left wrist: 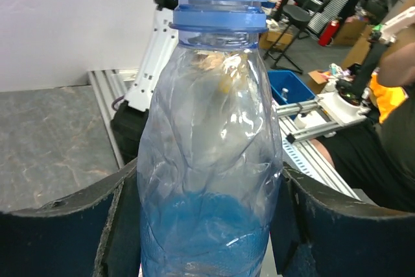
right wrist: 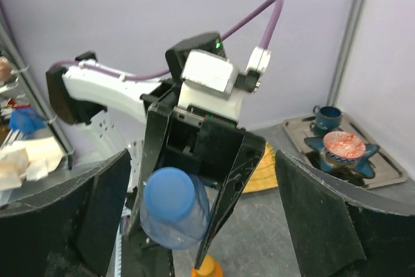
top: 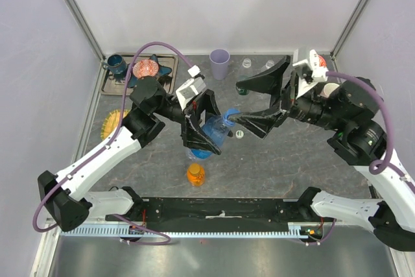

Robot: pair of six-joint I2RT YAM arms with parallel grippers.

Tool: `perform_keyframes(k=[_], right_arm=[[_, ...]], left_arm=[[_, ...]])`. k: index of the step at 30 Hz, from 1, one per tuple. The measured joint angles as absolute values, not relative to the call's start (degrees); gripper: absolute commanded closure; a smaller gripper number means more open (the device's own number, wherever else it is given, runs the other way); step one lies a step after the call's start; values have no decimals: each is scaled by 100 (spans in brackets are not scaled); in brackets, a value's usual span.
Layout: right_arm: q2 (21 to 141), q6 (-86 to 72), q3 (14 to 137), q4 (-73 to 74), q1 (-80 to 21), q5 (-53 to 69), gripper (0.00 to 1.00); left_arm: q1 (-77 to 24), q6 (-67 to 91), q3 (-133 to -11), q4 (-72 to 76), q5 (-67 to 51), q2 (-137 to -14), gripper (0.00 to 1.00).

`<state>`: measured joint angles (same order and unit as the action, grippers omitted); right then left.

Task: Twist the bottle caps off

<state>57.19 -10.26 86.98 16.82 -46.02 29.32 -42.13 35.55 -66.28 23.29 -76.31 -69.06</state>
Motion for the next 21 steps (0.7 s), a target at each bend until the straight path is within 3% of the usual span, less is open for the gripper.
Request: perform_keyframes(k=[6, 21], right_arm=[[5754, -1367, 9021, 1669, -4602, 2126, 2], [6484, -2810, 9113, 2099, -4602, -145, 12]], left_arm=[[-4211, 2403, -6650, 1007, -6622, -6812, 72], [-4779, 495, -6302, -165, -1457, -6165, 73]])
